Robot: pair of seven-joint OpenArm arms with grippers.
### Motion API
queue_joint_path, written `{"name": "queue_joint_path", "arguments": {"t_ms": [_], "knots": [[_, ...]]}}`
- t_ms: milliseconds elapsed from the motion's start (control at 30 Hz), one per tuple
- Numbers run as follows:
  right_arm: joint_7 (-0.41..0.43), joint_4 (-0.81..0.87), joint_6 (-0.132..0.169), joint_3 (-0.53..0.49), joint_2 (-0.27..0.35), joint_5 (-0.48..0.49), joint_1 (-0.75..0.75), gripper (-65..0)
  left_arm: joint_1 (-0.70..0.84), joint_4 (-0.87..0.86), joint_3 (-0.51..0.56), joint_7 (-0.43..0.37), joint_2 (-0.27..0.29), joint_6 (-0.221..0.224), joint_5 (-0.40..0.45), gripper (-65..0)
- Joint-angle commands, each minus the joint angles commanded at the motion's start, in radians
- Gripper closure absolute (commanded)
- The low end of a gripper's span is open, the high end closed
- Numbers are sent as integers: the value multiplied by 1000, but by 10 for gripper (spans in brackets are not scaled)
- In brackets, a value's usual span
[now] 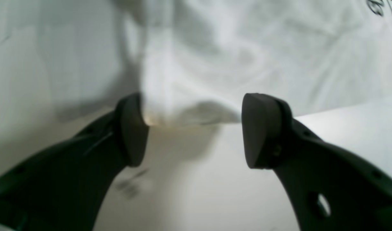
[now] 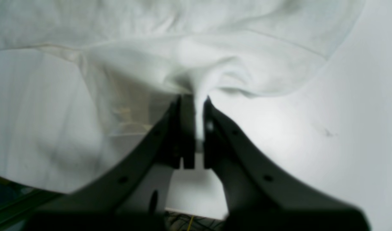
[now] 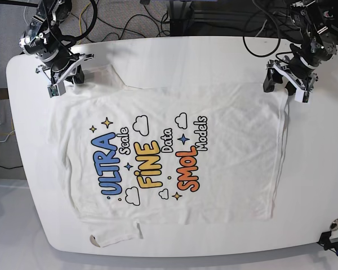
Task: Fold the T-shirt properly
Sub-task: 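Lift the shoulders and pull them toward the hem with both grippers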
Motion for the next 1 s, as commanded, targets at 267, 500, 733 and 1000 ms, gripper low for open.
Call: {"name": "queue_joint_path", "arguments": {"t_ms": [267, 500, 733, 1000], "knots": [[0, 0, 0, 0, 0, 0, 0, 0, -28, 0, -3, 0, 2, 0, 0, -419], [0, 0, 0, 0, -2, 0, 0, 0, -54, -2, 2, 0, 2, 0, 0, -196], [0, 0, 0, 0, -2, 0, 2, 0, -55, -2, 2, 0, 2, 0, 0, -42], [0, 0, 0, 0, -2, 0, 0, 0, -55, 0, 0, 0, -3, 0, 0, 0]]}}
